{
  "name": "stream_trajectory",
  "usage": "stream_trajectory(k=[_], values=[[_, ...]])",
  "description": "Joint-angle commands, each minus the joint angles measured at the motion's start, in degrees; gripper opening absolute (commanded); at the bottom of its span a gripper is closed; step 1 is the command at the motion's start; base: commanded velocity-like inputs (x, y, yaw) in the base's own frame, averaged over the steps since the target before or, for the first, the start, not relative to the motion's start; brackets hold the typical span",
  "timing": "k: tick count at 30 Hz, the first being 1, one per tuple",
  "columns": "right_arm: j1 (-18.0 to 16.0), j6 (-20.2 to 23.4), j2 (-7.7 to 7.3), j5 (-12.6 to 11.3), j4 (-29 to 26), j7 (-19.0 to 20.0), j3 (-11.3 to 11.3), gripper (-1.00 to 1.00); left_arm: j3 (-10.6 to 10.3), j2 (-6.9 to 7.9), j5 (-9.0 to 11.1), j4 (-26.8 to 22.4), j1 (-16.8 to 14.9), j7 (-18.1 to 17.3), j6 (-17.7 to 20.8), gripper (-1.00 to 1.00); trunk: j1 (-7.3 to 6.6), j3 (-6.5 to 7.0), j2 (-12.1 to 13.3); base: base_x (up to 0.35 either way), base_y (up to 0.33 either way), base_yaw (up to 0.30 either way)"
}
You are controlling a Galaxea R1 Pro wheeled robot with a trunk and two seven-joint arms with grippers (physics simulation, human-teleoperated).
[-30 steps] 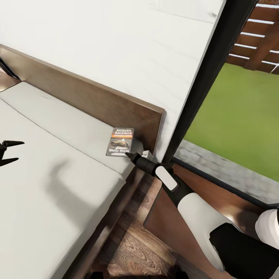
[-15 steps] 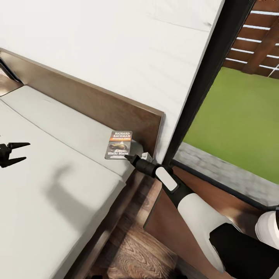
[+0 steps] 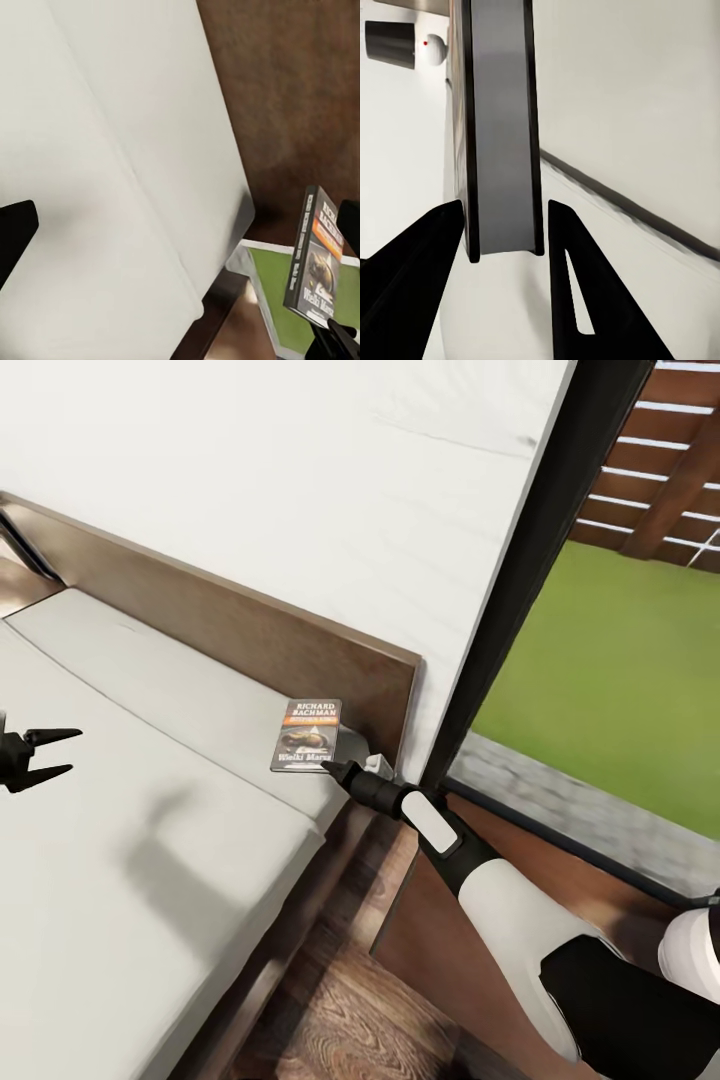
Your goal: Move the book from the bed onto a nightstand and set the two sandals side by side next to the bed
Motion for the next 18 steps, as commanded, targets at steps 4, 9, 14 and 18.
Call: stream_trajectory(k=[4, 9, 14, 18], values=[[-0.07, 0.16, 0.0, -0.21, 0.06, 0.36, 0.1, -1.0, 0.16, 0.03, -0.18, 0.06, -0.03, -0.19, 0.33, 1.0, 0.0, 0.02, -0.02, 0.0, 0.0, 0.0], [-0.12, 0.18, 0.0, -0.19, 0.06, 0.63, 0.06, -1.0, 0.16, 0.03, -0.22, 0.08, -0.01, -0.19, 0.31, 1.0, 0.0, 0.04, -0.02, 0.0, 0.0, 0.0], [-0.09, 0.19, 0.0, -0.18, 0.06, 2.52, -0.01, -1.0, 0.16, 0.1, -0.37, 0.09, 0.04, -0.2, 0.31, 1.0, 0.0, 0.12, -0.02, 0.0, 0.0, -0.017], [-0.03, 0.22, 0.0, -0.18, 0.28, 4.31, -0.02, -1.0, 0.16, 0.11, -0.78, 0.09, 0.1, -0.23, 0.3, 1.0, 0.0, 0.35, -0.02, 0.0, 0.0, -0.079]])
